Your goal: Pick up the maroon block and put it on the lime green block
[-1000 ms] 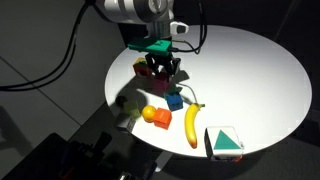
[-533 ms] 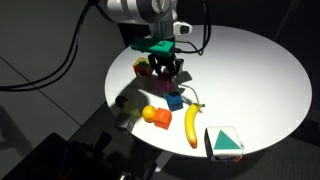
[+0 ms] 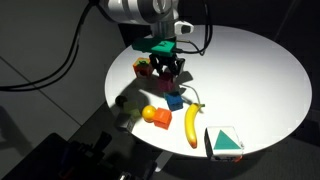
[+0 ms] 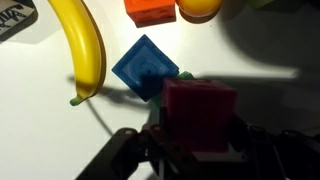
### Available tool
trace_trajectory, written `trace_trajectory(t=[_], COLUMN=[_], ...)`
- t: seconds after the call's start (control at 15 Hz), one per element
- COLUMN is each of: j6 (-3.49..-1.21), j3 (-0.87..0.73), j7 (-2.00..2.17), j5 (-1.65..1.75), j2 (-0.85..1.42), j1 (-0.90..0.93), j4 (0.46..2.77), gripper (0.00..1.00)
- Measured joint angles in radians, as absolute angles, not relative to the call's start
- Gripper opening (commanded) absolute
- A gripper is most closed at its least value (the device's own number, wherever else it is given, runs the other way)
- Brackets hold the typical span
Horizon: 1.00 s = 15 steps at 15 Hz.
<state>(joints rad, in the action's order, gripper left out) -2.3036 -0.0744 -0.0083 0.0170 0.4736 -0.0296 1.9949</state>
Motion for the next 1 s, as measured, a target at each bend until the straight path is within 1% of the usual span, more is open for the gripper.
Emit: trace_trajectory(t=[0.67,0.73,0.8,0.87,0.93,1.0], j6=[-2.355,-2.358,-2.358,-2.359,-2.359,-2.359], j3=[-0.069,-0.068,-0.065,-0.064,-0.062,-0.061], j7=[-0.012,-0.015,-0.017,-0.021,-0.023,-0.025], j5=[0.006,0.003,0.001,0.0,-0.001,-0.001], j2=[0.494,0.494,0.494,0.494,0.494,0.494], j1=[-0.032,-0.033,-0.035,-0.038,-0.04,-0.043], j4=[1.995,1.995,1.995,1.995,1.995,1.995], gripper=[0.31,0.5,0.81,0.8,0.81,0.88])
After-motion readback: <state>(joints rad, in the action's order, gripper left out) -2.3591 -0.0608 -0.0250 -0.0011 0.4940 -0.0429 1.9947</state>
